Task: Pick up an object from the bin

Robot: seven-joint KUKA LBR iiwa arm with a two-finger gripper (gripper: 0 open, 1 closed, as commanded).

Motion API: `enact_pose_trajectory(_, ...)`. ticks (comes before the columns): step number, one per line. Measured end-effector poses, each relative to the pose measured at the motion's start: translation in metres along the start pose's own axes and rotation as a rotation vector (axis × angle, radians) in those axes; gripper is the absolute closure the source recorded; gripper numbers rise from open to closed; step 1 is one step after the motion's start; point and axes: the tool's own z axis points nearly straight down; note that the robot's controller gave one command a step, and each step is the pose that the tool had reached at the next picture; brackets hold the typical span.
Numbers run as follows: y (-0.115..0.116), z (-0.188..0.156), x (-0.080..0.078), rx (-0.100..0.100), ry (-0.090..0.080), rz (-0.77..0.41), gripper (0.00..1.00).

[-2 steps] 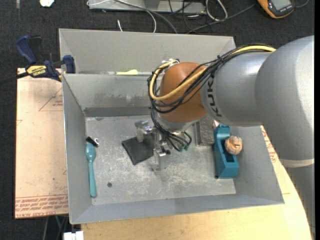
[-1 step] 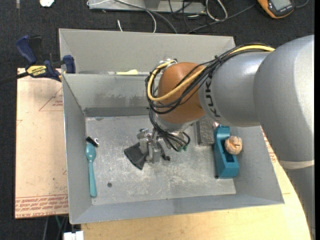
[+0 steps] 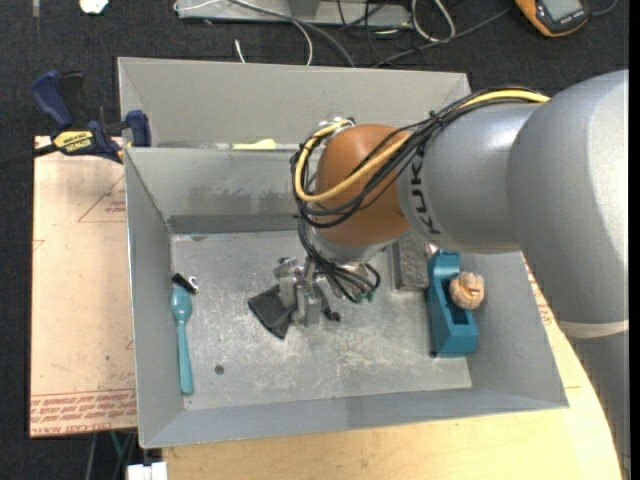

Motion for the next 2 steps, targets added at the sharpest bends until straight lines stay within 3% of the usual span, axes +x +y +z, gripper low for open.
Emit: enact_pose_trajectory(2,0.001,-0.032,0.0,0.0,-0.001,0.002,1.0)
